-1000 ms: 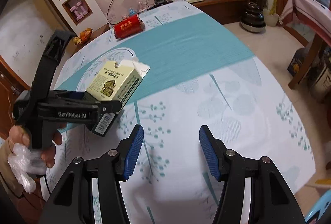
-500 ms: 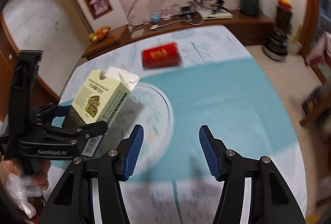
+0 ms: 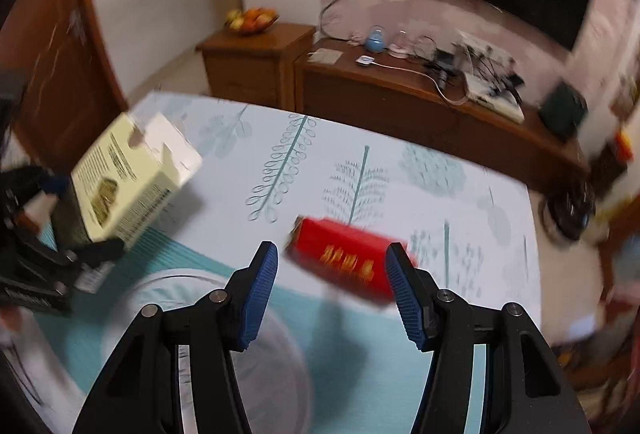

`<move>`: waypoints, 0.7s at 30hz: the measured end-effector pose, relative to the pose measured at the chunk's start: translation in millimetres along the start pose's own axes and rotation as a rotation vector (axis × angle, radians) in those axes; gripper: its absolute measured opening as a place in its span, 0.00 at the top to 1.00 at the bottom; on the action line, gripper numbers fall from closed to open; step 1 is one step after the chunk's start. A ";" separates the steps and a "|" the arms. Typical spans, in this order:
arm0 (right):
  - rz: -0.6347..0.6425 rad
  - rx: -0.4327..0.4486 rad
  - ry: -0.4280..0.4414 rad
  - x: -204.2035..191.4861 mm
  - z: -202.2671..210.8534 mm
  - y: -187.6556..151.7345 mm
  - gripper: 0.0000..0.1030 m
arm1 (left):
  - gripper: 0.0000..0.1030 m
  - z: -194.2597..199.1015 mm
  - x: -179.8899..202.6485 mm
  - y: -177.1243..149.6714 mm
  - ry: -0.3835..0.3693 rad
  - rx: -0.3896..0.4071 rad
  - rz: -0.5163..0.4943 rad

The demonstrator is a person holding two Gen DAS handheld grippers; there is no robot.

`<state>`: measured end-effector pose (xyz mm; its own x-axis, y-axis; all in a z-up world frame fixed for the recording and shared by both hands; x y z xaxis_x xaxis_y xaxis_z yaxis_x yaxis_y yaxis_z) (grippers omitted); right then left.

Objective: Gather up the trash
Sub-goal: 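Grasp the pistachio chocolate box with the left tool while the right tool grasps the red box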

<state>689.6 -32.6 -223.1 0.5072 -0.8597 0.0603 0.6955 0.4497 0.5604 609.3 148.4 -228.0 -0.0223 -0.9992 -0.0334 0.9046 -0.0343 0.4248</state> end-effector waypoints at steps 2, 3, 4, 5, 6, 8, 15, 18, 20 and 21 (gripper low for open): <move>0.073 -0.004 0.015 0.0 -11.9 7.8 0.45 | 0.10 -11.6 -4.9 2.0 -0.002 -0.006 0.016; 0.095 -0.011 0.019 0.3 -16.9 9.6 0.45 | 0.10 -16.1 -8.2 1.7 -0.006 -0.009 0.024; 0.119 -0.027 0.035 -0.1 -22.2 9.2 0.45 | 0.10 -20.4 -11.4 0.7 -0.008 -0.013 0.032; 0.137 -0.053 0.050 2.2 -29.7 9.4 0.45 | 0.10 -24.3 -14.9 0.3 -0.009 -0.016 0.040; 0.144 -0.079 0.064 1.6 -33.9 5.6 0.45 | 0.10 -29.0 -18.4 -0.5 -0.009 -0.018 0.045; 0.181 -0.122 0.063 6.8 -46.4 -0.4 0.45 | 0.10 -36.0 -24.4 -2.9 -0.010 -0.025 0.057; 0.303 -0.152 -0.012 4.5 -74.5 -25.6 0.47 | 0.10 -50.8 -29.2 -11.1 -0.027 -0.050 0.083; 0.285 -0.147 -0.002 1.8 -82.2 -29.6 0.59 | 0.10 -51.5 -21.0 -16.3 -0.037 -0.061 0.067; 0.260 -0.137 0.028 -2.1 -81.0 -32.0 0.62 | 0.10 -49.0 -14.6 -19.9 -0.045 -0.065 0.053; 0.249 -0.135 0.040 -3.3 -80.0 -34.0 0.65 | 0.10 -46.0 -10.9 -22.2 -0.050 -0.066 0.047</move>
Point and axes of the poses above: each gripper's, at about its wrist camera, not at the fingertips, and z roughly against the way its jaws point, x to its right, y to its top, the point moved 9 cm from there along -z, roughly the way its jaws point, and after that the axes turned 4 degrees about -z, right-handed, at the moved point
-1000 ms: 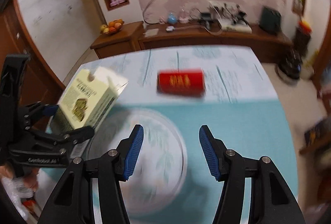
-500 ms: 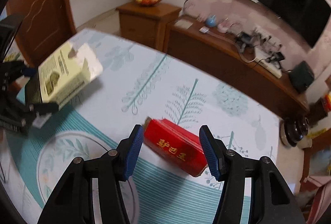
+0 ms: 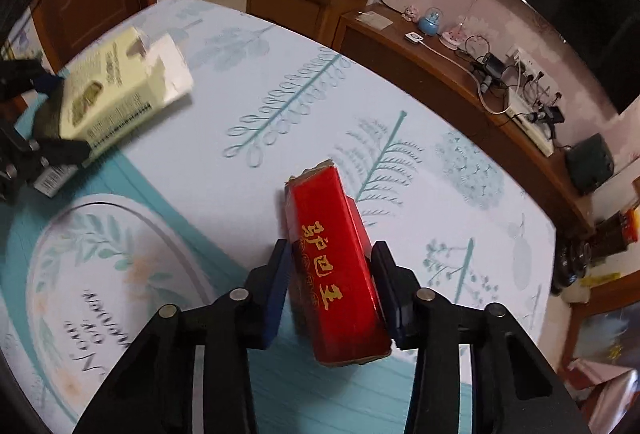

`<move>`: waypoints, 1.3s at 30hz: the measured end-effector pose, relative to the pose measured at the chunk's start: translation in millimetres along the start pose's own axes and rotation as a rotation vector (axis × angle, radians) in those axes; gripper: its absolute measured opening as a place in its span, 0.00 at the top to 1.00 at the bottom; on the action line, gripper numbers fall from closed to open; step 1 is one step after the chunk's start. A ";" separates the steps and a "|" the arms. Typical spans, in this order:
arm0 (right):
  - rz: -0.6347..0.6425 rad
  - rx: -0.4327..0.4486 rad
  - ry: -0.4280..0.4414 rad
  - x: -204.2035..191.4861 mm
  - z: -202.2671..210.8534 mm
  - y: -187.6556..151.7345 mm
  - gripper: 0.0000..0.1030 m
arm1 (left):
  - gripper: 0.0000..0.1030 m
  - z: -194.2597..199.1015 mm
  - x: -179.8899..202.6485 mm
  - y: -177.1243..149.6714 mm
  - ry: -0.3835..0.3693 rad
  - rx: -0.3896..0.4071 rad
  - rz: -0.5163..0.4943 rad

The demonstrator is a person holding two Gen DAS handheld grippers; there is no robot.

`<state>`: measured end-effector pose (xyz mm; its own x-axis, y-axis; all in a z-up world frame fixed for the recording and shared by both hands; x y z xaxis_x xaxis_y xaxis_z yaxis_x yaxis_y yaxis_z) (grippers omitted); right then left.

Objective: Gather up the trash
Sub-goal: 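Grasp the pistachio chocolate box with the left tool while the right tool grasps the red box, then carry chocolate box and red box over the bin and open both tools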

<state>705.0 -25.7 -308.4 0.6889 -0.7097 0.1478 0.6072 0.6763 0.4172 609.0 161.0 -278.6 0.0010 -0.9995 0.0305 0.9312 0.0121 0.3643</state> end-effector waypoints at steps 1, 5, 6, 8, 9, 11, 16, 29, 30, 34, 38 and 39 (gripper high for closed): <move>-0.009 0.005 0.010 -1.5 2.8 -2.8 0.65 | 0.10 3.4 3.7 -2.1 -0.005 0.000 -0.005; -0.045 0.028 0.032 -13.6 30.8 -23.3 0.65 | 0.10 29.0 20.6 -15.5 -0.033 0.013 -0.029; -0.055 0.033 0.040 -18.2 39.4 -29.9 0.65 | 0.10 36.9 23.4 -20.1 -0.041 0.016 -0.032; -0.083 0.051 0.059 -31.6 63.3 -51.2 0.66 | 0.10 54.9 33.8 -36.7 -0.069 0.016 -0.042; -0.096 0.061 0.073 -41.4 77.6 -61.4 0.66 | 0.10 64.0 39.8 -47.0 -0.083 0.014 -0.047; -0.138 0.092 0.116 -61.4 109.1 -88.1 0.66 | 0.10 81.5 51.3 -67.9 -0.105 0.011 -0.065; -0.206 0.145 0.151 -118.0 184.2 -155.3 0.66 | 0.10 126.0 84.6 -137.9 -0.154 0.007 -0.123; -0.425 0.143 0.222 -269.4 332.7 -359.9 0.66 | 0.10 220.2 182.7 -336.3 -0.251 0.001 -0.333; -0.447 0.145 0.230 -276.8 336.8 -372.4 0.66 | 0.10 225.5 190.4 -350.2 -0.254 0.007 -0.358; -0.518 0.156 0.230 -307.2 353.2 -430.1 0.66 | 0.10 237.9 216.7 -394.9 -0.259 0.028 -0.440; -0.596 0.161 0.220 -330.2 359.4 -482.1 0.66 | 0.10 235.6 237.9 -432.8 -0.271 0.022 -0.498; -0.625 0.161 0.230 -331.7 358.5 -489.2 0.66 | 0.10 233.5 244.5 -444.5 -0.277 0.011 -0.512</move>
Point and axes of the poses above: each gripper's, at about its wrist camera, not at the fingertips, and z roughly against the way its jaws point, x to its right, y to its top, the point moved 9 cm from there along -z, roughly the way its jaws point, and after that the axes turned 4 degrees about -z, right-handed, at the moved point
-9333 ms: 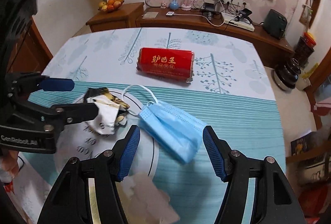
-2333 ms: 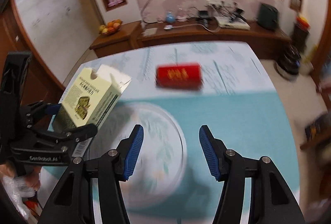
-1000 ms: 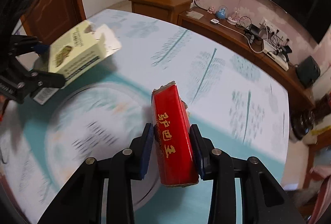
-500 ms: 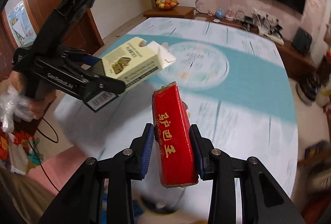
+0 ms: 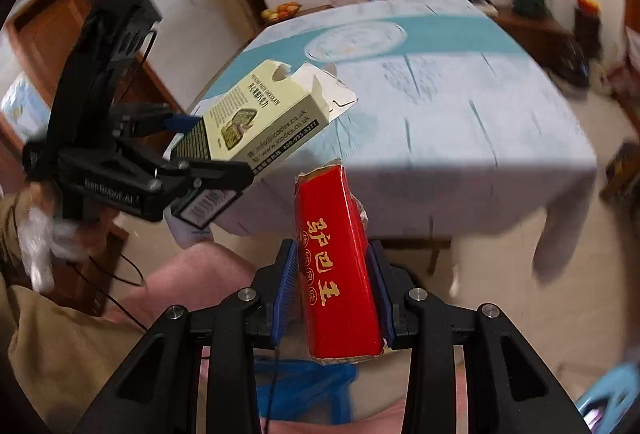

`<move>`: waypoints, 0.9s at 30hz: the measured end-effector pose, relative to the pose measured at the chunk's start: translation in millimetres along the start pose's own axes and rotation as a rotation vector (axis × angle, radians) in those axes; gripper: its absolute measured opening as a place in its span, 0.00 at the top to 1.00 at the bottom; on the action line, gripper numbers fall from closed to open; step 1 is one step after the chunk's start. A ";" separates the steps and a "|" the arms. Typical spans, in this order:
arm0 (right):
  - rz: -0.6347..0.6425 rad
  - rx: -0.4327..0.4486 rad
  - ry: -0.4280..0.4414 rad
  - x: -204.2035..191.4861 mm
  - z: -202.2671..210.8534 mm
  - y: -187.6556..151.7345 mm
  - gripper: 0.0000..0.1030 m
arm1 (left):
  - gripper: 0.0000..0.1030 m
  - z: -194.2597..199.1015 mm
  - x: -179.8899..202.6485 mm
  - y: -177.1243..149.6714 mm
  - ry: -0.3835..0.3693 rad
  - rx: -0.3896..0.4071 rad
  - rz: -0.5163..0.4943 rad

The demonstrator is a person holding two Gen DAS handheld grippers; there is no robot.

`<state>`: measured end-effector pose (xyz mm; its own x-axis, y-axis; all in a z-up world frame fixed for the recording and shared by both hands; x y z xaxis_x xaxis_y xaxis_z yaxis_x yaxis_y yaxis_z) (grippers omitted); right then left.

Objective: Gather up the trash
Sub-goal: 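Carry chocolate box and red box over the bin and open both tools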

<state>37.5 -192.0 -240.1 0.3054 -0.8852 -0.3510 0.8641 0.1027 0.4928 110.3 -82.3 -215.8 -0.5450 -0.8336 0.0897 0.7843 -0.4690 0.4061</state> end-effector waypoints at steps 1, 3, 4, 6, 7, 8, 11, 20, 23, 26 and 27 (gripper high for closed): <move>-0.042 -0.002 0.012 4.3 0.5 -11.2 0.66 | 0.10 -4.1 4.9 -3.6 -0.003 -0.008 -0.009; -0.141 -0.010 0.051 13.9 0.5 -35.2 0.66 | 0.10 -13.1 21.2 -15.0 -0.018 -0.029 -0.033; -0.187 -0.013 0.069 18.7 -0.1 -46.9 0.66 | 0.10 -17.5 26.7 -19.1 -0.024 -0.038 -0.042; -0.258 -0.015 0.086 30.2 -3.3 -63.3 0.66 | 0.10 -26.0 41.2 -29.3 -0.030 -0.053 -0.070; -0.285 -0.016 0.088 35.9 -5.8 -68.8 0.66 | 0.10 -30.8 45.0 -31.7 -0.027 -0.059 -0.081; -0.308 -0.017 0.083 41.3 -7.3 -79.4 0.66 | 0.10 -35.8 50.1 -35.9 -0.026 -0.069 -0.096; -0.355 -0.014 0.074 53.3 -11.6 -98.6 0.66 | 0.10 -53.8 58.8 -46.2 -0.032 -0.110 -0.125; -0.392 -0.002 -0.005 86.1 -45.9 -124.8 0.66 | 0.10 -119.7 68.1 -73.1 0.030 -0.198 -0.266; -0.426 -0.002 -0.005 95.8 -63.0 -133.1 0.66 | 0.10 -144.3 64.2 -77.3 0.061 -0.217 -0.297; -0.463 -0.011 -0.011 106.0 -80.7 -134.3 0.66 | 0.10 -170.4 60.9 -82.0 0.068 -0.234 -0.313; -0.486 -0.012 -0.016 111.6 -87.7 -138.1 0.66 | 0.10 -178.6 60.8 -82.0 0.058 -0.237 -0.313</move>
Point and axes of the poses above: each gripper's, at about its wrist camera, not at the fingertips, and z roughly against the way its jaws point, x to its right, y to its top, the point moved 9 cm from there along -z, roughly the way its jaws point, and after that the axes turned 4 degrees about -z, right-handed, at the moved point
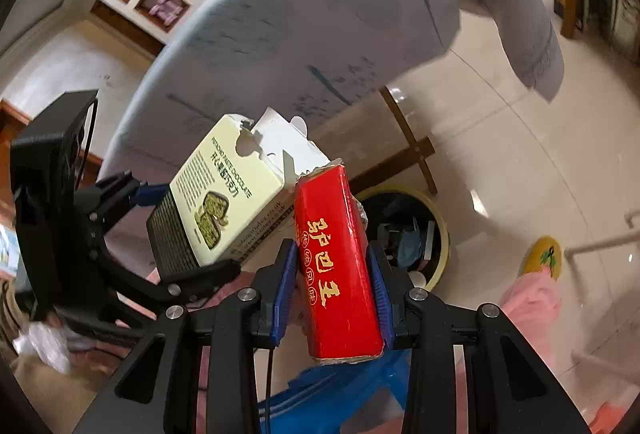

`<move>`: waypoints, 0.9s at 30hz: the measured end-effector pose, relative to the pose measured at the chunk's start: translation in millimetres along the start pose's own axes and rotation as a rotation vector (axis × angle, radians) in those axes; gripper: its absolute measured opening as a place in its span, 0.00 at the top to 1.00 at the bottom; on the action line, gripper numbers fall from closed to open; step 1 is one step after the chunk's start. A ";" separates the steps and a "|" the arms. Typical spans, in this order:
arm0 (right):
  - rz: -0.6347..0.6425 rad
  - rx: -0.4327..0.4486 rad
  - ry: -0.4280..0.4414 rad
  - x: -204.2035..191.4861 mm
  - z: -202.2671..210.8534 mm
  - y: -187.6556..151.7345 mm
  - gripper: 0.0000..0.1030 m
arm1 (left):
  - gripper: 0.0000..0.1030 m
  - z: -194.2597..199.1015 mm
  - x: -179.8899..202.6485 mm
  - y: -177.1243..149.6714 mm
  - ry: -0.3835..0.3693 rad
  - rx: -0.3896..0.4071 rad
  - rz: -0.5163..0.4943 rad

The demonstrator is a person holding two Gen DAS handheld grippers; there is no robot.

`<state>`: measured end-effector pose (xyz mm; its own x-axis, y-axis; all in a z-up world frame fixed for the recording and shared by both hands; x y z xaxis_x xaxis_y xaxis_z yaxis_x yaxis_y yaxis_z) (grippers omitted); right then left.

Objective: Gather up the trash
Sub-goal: 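Carry chocolate box and red box over the bin and open both tools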

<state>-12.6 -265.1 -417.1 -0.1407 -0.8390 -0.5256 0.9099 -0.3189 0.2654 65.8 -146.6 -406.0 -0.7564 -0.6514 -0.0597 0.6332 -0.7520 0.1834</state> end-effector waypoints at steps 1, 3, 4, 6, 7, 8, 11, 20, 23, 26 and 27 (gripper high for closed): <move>-0.020 0.000 -0.004 4.2 -8.0 4.0 0.66 | 0.10 -6.1 -0.1 0.5 -0.006 -0.002 -0.001; -0.052 -0.003 -0.009 7.1 -30.0 16.5 0.66 | 0.10 -18.2 -3.4 1.9 -0.009 -0.004 -0.004; -0.064 -0.003 -0.016 11.7 -38.6 18.1 0.66 | 0.10 -24.1 -5.2 3.1 -0.010 -0.003 -0.006; -0.078 -0.009 -0.027 19.2 -55.2 21.9 0.66 | 0.10 -35.0 -10.7 6.2 -0.009 -0.002 -0.010; -0.087 -0.014 -0.030 22.4 -63.6 22.3 0.66 | 0.10 -38.8 -13.0 5.6 -0.007 -0.003 -0.011; -0.097 -0.020 -0.033 25.5 -73.1 23.2 0.66 | 0.10 -43.9 -16.4 5.6 -0.003 -0.005 -0.014; -0.124 -0.039 -0.032 32.7 -95.6 23.1 0.66 | 0.11 -56.8 -22.4 7.4 0.028 -0.007 -0.035; -0.175 -0.108 -0.027 50.8 -154.9 15.3 0.66 | 0.12 -84.6 -28.5 5.8 0.073 -0.025 -0.091; -0.186 -0.116 -0.025 53.3 -162.7 15.1 0.66 | 0.12 -85.5 -28.8 5.6 0.080 -0.023 -0.099; -0.194 -0.124 -0.024 58.1 -171.6 15.8 0.65 | 0.12 -87.0 -24.4 8.9 0.086 -0.018 -0.095; -0.193 -0.124 -0.024 58.9 -171.9 15.9 0.65 | 0.12 -89.1 -18.1 11.2 0.089 -0.018 -0.092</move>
<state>60.7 -243.9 -582.8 -0.3246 -0.7787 -0.5369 0.9061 -0.4188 0.0595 101.1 -152.2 -490.3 -0.7945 -0.5850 -0.1629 0.5648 -0.8104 0.1557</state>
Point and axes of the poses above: each gripper's, at about its wrist camera, not at the fingertips, and z roughly against the way its jaws point, x to its right, y to its top, the point moved 9 cm from there along -z, roughly the way its jaws point, and after that the axes turned 4 degrees about -z, right-handed, at the moved point
